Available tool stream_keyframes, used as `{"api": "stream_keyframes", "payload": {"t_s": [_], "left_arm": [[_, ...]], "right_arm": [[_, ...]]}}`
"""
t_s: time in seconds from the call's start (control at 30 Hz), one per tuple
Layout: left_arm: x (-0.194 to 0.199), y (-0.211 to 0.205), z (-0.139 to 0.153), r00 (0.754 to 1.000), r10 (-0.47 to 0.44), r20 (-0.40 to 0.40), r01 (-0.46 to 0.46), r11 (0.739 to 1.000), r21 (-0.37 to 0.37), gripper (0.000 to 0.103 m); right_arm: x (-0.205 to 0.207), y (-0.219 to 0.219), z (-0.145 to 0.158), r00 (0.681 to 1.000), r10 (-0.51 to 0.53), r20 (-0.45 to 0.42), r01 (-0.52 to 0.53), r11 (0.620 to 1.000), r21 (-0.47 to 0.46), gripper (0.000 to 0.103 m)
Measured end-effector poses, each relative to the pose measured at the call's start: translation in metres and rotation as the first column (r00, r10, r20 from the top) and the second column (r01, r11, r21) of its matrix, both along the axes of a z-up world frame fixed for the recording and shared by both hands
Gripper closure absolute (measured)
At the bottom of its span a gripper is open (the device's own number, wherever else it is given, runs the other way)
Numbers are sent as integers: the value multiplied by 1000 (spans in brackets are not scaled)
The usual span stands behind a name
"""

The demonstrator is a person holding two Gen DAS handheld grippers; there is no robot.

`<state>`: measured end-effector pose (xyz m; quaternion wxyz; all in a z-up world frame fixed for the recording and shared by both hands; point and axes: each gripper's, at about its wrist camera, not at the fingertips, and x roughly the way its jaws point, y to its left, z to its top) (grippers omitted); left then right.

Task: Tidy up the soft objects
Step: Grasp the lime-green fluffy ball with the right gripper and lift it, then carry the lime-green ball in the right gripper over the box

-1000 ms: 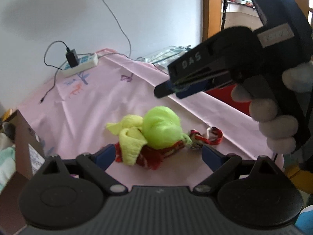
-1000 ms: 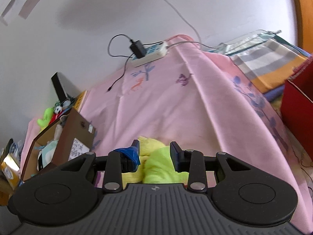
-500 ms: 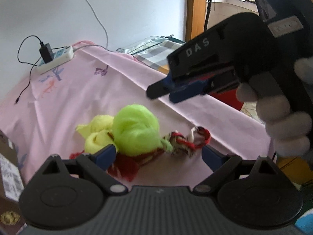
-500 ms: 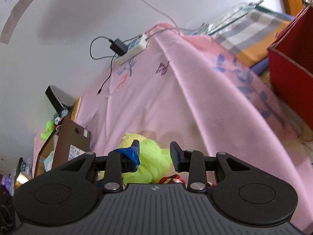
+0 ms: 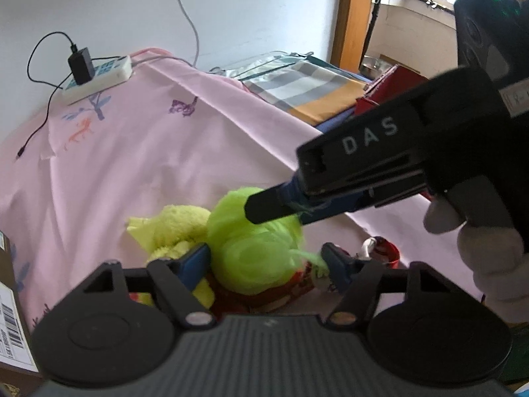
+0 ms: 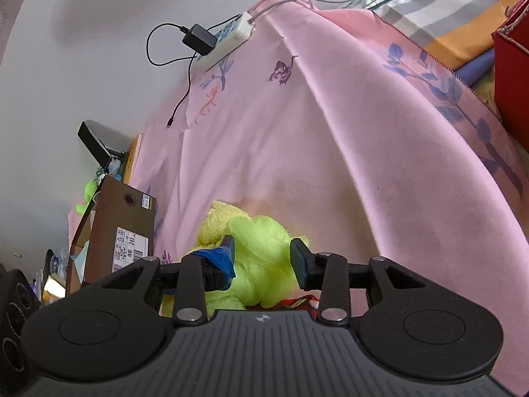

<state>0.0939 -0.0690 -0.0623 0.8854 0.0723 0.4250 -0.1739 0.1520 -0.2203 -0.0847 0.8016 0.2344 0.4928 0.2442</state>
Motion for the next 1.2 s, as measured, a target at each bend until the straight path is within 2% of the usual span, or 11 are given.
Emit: {"api": "stream_keyframes", "payload": {"t_s": [0.03,0.07,0.23,0.53,0.8,1.0,1.2], "left_arm": [[0,0,1,1000,7,2,-7,1000,5,53],[0,0,2,1000,7,3,-7,1000,6,54],[-5,5,12,1000,11,11,-11,1000,-23,57],[-40,31,65,986,52,155,-38,995,-87,58],[-71,80,110,950,166,264,-134,982,-135,59],[-90,124,127,914,262,310,-223,962,-156,59],[-107,165,138,879,333,341,-299,942,-149,59]], "right_arm": [[0,0,1,1000,2,-1,-2,1000,-2,82],[0,1,3,1000,8,3,-8,1000,-5,85],[-13,6,17,995,34,89,-29,998,-49,87],[-41,19,60,960,59,275,-53,998,-30,89],[-60,68,92,907,158,391,-165,986,-14,89],[-61,112,103,882,209,422,-237,971,14,89],[-63,161,110,843,279,459,-319,948,9,89]]}}
